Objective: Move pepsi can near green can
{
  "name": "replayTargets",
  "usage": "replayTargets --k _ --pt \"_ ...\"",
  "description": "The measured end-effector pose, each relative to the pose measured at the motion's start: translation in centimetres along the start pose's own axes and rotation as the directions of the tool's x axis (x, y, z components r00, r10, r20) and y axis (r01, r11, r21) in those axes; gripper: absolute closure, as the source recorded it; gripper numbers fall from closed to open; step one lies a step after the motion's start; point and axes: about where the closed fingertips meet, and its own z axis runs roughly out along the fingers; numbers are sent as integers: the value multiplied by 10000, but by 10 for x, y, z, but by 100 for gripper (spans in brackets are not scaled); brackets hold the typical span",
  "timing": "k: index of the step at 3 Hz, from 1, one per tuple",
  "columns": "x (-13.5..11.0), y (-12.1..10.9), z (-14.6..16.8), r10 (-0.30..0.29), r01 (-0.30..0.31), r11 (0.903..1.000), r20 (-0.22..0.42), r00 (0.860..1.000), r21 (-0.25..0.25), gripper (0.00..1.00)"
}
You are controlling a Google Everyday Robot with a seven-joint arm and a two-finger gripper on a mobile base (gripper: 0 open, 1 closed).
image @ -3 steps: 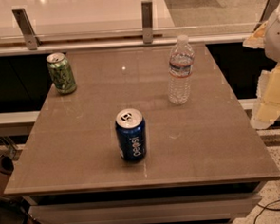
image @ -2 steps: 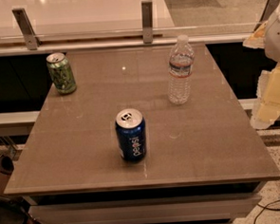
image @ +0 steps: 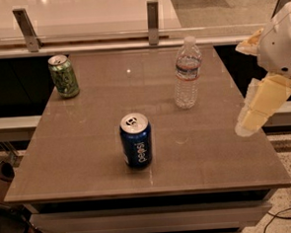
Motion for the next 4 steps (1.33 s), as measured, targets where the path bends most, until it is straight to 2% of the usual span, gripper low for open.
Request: replayTargets --k 1,2,3,4 --pt "-26 2 17 126 -125 9999 944 9955 -15 0" --pt "-47 3 37 219 -188 9996 1786 9837 -192 0" --pt "-68 10 61 346 -215 9985 2791 9596 -499 0" --pt "-91 26 79 451 -161 9969 3899 9198 -775 0"
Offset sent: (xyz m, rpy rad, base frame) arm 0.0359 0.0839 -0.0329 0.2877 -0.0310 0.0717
